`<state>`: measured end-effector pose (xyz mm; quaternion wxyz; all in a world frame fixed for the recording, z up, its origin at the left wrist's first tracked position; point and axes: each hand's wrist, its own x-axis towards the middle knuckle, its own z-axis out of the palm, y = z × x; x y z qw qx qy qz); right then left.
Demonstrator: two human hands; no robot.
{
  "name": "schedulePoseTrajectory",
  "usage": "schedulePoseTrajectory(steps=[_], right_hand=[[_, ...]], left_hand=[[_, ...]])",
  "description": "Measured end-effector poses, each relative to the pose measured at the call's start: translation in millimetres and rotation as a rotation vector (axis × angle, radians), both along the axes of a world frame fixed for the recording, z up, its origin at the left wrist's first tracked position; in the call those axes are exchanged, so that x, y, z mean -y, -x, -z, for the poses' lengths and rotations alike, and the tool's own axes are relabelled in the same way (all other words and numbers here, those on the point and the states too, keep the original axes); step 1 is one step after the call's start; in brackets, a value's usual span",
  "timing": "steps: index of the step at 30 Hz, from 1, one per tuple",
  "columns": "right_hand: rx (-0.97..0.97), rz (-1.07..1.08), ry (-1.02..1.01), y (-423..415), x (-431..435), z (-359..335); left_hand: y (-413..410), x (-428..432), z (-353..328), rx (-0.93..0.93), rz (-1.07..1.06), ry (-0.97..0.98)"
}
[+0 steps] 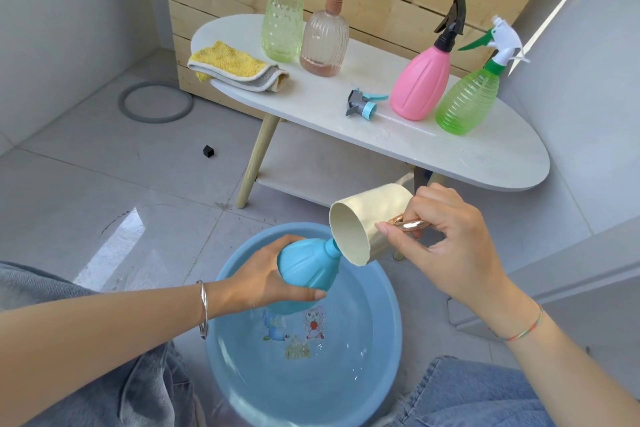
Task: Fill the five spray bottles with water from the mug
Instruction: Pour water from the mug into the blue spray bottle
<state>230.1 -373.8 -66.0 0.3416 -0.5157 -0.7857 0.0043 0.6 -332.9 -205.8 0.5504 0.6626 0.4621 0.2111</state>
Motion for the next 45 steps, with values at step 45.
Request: schedulePoseTrajectory(steps=[45], right_hand=[[-0.245,0.607,0.956,-7,39,276]], left_hand=[[9,-10,-6,0.072,-0.066,0.087]])
